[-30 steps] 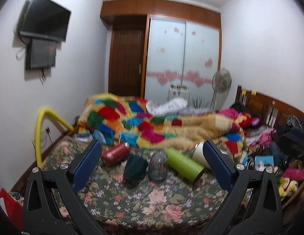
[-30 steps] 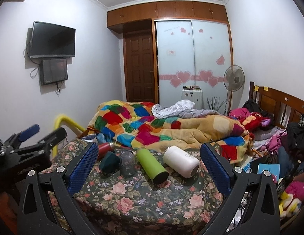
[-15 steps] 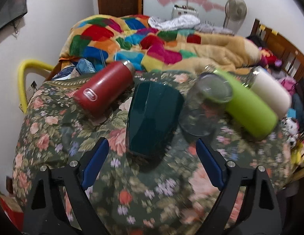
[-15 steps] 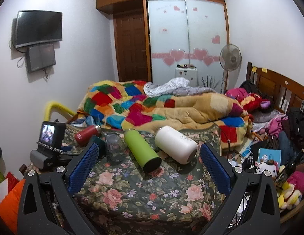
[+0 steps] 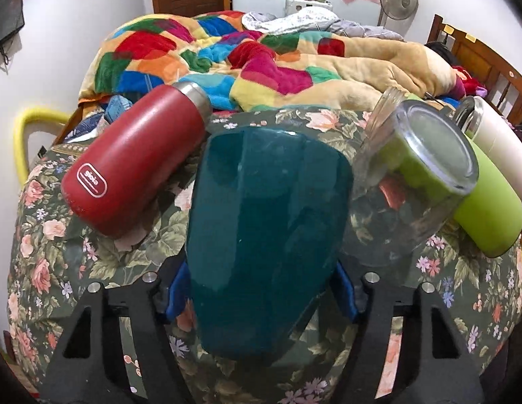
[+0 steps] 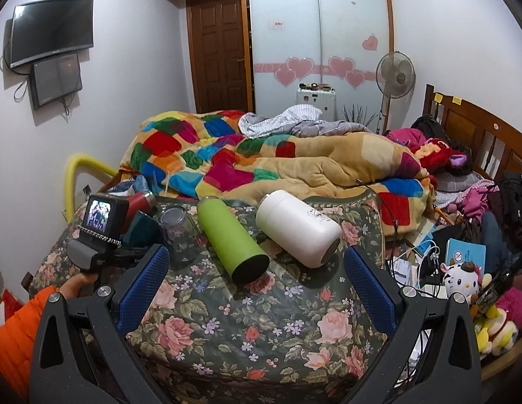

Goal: Flip cup upright
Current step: 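Lower the left tool onto the dark green cup and close on it, then lift the dark green cup with the left tool and swing it toward the right tool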

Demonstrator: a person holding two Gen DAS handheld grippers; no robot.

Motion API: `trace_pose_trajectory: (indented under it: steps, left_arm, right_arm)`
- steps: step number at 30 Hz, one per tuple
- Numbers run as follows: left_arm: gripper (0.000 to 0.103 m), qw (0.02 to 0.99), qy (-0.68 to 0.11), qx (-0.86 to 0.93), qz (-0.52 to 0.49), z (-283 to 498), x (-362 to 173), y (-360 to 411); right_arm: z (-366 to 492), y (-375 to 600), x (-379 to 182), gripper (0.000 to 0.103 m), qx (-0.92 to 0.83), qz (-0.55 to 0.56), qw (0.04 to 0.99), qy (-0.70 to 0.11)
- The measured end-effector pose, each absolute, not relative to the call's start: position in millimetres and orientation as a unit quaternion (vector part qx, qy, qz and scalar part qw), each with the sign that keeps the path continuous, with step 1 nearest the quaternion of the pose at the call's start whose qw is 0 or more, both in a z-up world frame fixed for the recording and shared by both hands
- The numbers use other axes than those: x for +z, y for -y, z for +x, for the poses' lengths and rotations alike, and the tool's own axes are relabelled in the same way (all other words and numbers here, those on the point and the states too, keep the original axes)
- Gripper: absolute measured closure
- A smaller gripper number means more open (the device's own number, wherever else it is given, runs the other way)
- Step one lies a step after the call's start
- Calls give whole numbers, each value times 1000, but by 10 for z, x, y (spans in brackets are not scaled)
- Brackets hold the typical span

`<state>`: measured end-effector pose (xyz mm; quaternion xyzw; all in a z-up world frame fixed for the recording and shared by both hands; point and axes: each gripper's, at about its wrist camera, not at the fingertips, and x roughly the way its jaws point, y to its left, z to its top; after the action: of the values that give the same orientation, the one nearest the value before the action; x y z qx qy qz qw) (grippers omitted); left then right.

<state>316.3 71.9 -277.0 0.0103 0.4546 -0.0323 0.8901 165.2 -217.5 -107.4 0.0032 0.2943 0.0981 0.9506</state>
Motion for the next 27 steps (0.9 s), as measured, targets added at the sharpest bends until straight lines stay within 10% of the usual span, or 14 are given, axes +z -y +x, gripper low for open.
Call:
trace_pose_trajectory:
  steps: [27]
  left_arm:
    - [36,929,-363,-67,17,2013,-1891,-277]
  right_arm:
    - [1404,2114,-1107,0,117,-3,947,-299]
